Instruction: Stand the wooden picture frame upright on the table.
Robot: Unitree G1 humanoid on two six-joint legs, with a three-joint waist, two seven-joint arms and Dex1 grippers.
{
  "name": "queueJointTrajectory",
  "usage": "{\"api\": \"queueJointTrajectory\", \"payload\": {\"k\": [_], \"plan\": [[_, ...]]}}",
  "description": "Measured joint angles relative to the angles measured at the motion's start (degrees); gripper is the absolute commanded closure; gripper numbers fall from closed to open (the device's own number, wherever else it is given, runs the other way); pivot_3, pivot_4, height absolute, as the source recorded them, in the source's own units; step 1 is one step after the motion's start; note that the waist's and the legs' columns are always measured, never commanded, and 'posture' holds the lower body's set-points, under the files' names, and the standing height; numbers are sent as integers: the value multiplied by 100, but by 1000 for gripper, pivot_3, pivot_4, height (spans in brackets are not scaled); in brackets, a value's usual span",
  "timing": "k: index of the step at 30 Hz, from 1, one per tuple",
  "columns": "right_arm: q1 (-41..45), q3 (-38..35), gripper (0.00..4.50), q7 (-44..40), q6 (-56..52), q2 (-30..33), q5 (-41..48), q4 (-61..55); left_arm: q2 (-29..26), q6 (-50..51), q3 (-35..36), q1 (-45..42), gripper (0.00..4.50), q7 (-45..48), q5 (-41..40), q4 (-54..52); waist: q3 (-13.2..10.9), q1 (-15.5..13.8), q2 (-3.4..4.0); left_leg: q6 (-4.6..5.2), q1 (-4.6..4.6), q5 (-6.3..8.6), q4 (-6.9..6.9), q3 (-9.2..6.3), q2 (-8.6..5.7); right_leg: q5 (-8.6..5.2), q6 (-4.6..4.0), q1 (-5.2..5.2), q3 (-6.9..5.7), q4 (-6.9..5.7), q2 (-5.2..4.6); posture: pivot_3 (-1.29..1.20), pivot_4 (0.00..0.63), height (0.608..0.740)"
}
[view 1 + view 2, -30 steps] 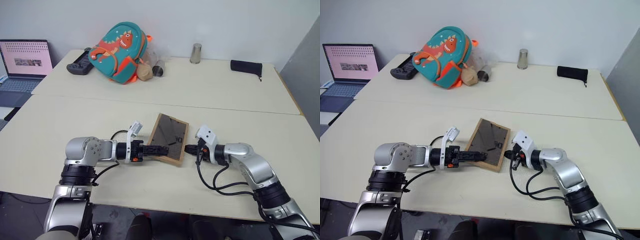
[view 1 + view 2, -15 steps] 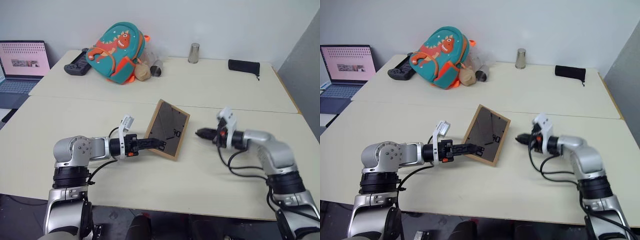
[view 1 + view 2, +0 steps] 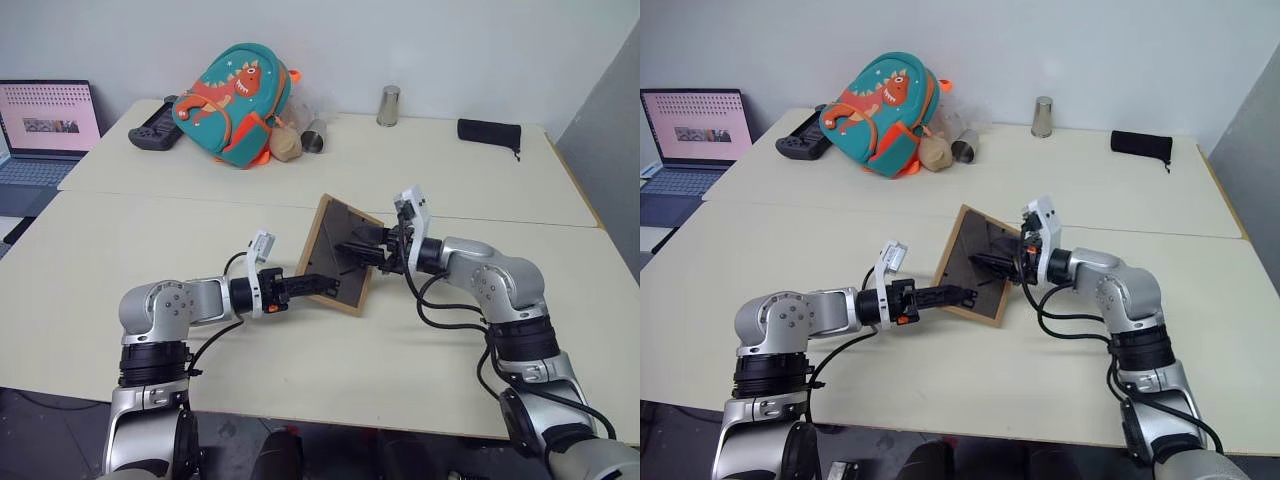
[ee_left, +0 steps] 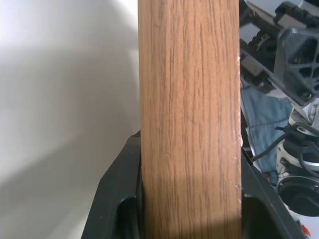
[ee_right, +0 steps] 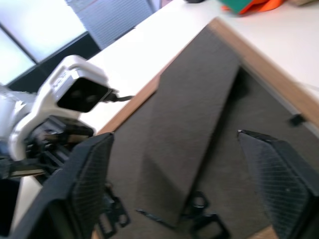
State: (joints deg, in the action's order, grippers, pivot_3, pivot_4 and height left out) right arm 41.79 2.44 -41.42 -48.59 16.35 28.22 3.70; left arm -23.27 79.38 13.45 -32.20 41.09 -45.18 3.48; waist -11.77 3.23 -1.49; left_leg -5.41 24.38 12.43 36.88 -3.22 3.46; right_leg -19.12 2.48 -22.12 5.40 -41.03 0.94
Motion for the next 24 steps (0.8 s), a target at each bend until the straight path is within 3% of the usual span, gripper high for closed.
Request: {"api": "queueJointTrajectory", "payload": {"k": [9,18,24], "plan": [[-52,35,38,-289,-305,-106,422,-268,64,-1,61,9,3199,-68,-73,-64,0,0,0,0,2,0,-1,-1,2,0,0,-4,-1,-2,1,0,150,740],[-299,-230,38,-702,-1082,565,1139,-1027,81,42,147,16,3199,-75,-231,-80,0,-6,0,1,4,0,0,-2,0,0,0,-3,-2,2,1,0,150,740],[-854,-80,38,-707,105,1293,274,-949,233,408,475,-64,3199,-406,-507,-61,0,-13,0,1,11,1,1,0,-4,-1,1,-7,1,8,-1,0,150,740]]}}
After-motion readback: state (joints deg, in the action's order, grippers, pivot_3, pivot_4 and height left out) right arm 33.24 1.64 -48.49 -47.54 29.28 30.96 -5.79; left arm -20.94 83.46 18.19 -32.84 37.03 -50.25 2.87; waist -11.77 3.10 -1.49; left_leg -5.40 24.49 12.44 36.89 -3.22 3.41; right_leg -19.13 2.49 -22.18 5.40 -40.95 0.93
